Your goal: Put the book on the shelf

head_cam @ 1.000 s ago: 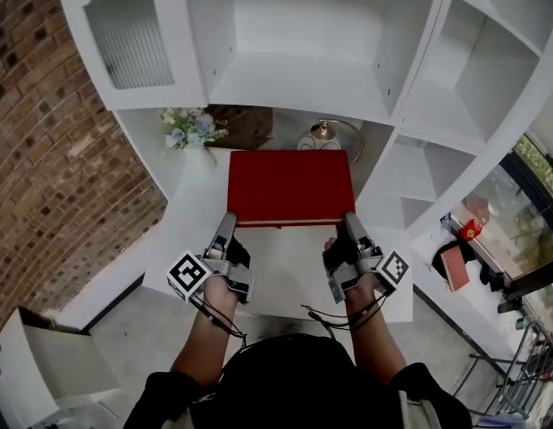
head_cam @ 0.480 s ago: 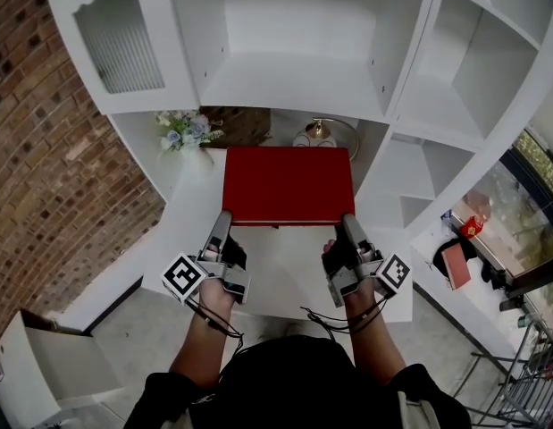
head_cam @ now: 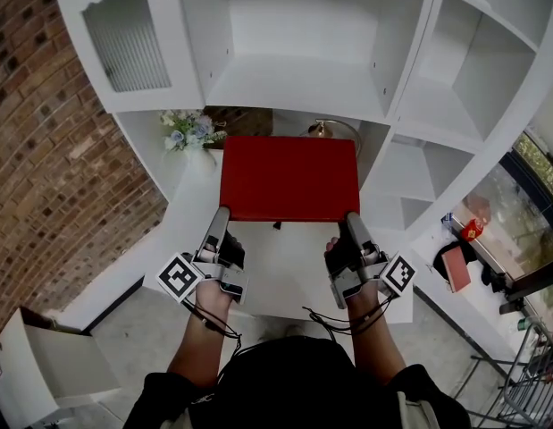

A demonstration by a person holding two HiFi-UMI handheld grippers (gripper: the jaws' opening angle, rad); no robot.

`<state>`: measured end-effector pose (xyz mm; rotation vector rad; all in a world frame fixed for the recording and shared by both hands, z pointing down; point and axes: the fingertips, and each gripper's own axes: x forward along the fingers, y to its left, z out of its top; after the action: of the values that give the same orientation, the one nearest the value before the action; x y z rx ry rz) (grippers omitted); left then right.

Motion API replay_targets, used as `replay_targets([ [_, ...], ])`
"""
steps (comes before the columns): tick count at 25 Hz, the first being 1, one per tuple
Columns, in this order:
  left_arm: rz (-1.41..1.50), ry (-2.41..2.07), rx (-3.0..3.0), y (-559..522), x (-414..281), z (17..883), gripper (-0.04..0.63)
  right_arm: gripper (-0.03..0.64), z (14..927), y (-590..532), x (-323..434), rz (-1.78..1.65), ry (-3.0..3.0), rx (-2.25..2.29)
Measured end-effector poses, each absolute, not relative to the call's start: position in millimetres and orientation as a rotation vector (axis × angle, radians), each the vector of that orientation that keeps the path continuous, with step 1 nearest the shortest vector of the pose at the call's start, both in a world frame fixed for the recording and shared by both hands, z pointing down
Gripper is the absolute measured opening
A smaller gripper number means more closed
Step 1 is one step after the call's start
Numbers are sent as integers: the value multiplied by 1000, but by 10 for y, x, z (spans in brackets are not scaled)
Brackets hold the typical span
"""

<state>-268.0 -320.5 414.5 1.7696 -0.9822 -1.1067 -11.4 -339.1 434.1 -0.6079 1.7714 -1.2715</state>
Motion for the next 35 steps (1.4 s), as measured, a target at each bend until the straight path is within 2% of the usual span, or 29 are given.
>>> replay_targets([
  [21,-1194,-920,1913,-3207,-2592,3438,227,233,3655,-3362,-12,-1095,1833,-534],
  [35,-1152,-947,1894,-3601,-2458,3137,230,233,3398,-3662,131,-1148,1762,-622],
])
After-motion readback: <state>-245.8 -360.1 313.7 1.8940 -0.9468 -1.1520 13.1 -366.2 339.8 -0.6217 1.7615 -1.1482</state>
